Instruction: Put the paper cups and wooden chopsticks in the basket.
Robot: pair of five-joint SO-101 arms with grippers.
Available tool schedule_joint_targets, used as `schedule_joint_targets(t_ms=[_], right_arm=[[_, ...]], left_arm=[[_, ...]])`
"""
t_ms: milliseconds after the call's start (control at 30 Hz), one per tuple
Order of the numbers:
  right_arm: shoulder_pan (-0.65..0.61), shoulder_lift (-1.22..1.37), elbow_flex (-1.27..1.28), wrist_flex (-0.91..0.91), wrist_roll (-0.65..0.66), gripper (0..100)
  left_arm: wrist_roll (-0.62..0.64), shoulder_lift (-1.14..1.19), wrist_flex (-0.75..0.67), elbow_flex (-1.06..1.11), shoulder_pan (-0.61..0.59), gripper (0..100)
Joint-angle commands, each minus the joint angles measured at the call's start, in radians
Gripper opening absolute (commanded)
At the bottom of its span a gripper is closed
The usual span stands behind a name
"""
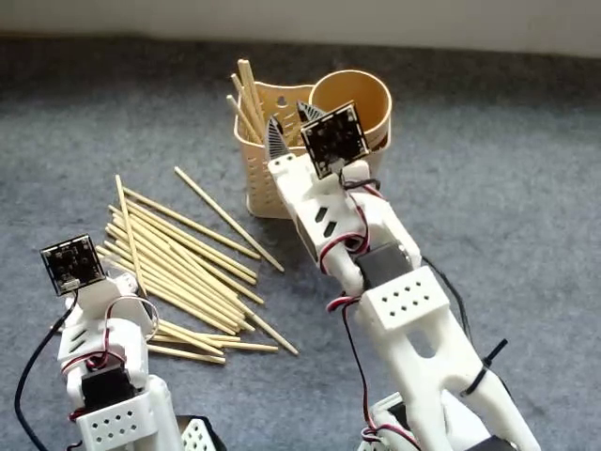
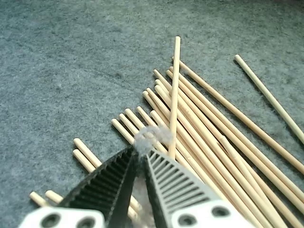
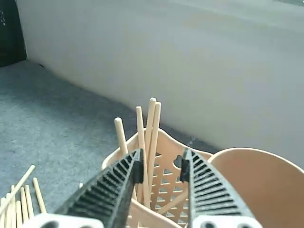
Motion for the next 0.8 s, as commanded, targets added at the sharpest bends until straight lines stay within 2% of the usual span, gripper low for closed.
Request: schedule_joint_targets(t_ms=[0,167,300,767], right_arm=[[-0.047,-0.142,-0.047,0.177,-0.011,5.7],[-0.087,-0.28,-0.047,0.437,-0.011,2.6],[-0.087,-0.349,-0.01,0.57,-0.011,2.6],[-0.093,-0.604,0.383,0.575,-0.012,2.8]], left_arm=[[0.002,-0.005,0.0,0.021,0.022,1],[0.002,-0.005,0.002,0.021,0.022,1],[0.002,-0.005,0.003,0.021,0.022,1],[0.002,-0.005,0.005,0.021,0.022,1]])
